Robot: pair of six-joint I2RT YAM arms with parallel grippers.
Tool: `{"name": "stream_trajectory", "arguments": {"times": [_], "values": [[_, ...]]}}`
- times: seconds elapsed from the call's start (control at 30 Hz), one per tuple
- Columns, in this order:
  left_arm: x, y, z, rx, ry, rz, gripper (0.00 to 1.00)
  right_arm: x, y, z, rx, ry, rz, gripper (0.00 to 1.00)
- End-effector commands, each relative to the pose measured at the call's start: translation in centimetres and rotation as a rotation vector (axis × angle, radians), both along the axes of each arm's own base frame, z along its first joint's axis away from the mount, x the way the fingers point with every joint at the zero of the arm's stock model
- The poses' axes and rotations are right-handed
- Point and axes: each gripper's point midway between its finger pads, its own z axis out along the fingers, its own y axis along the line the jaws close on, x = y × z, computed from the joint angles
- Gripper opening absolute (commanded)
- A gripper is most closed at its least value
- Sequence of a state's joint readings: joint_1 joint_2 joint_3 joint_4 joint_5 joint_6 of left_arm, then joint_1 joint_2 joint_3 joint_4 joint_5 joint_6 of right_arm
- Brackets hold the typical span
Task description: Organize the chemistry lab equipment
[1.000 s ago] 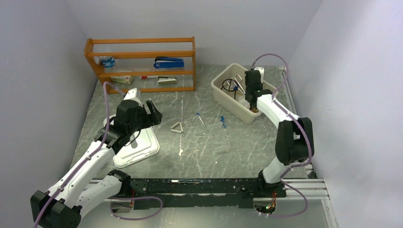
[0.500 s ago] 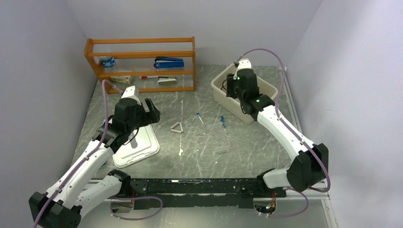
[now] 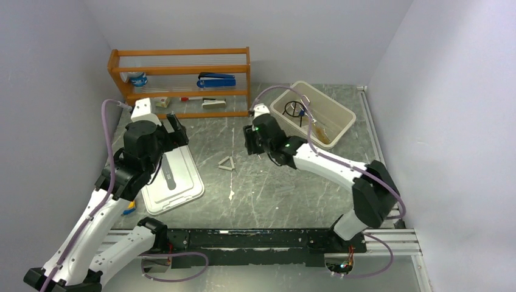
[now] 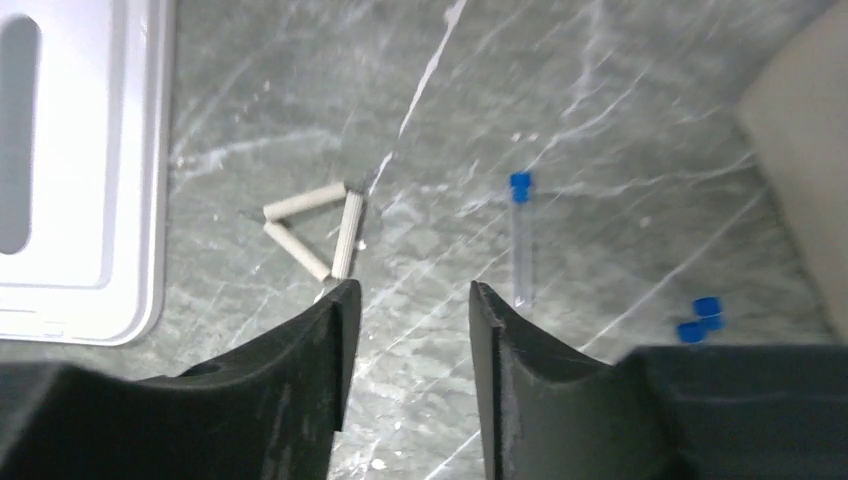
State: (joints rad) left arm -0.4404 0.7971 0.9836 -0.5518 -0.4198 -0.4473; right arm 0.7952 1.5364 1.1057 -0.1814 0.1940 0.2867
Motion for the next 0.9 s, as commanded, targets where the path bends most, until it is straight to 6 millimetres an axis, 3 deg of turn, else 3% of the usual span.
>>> {"name": "stream_trajectory", "arguments": {"times": [0.0, 0.17, 0.3, 0.7, 0.87], "values": [[-0.3, 1.0, 0.4, 0.042, -0.003, 0.031, 0.96, -1.9, 4.3, -3.0, 0.034, 0.116, 0.046, 0.45], [-0.3, 0.2, -1.0, 0.012, 0.031, 0.007, 0.96, -2.7, 7.3, -9.1, -0.131, 0.200, 0.016, 0.37], [-0.4, -0.4, -1.8, -0.021, 0.039, -0.013, 0.96, -2.7, 8.5, -11.3, -0.213, 0.197, -0.013, 0.36], [-0.4, -0.8, -3.2, -0.020, 0.065, -0.031, 0.95, -1.7, 7.8, -12.0, -0.234, 0.174, -0.111, 0.30], [-0.3, -1.0, -3.3, -0.021, 0.070, -0.036, 0.95, -1.7, 8.1, -13.5, -0.257, 0.193, -0.097, 0.32]]}}
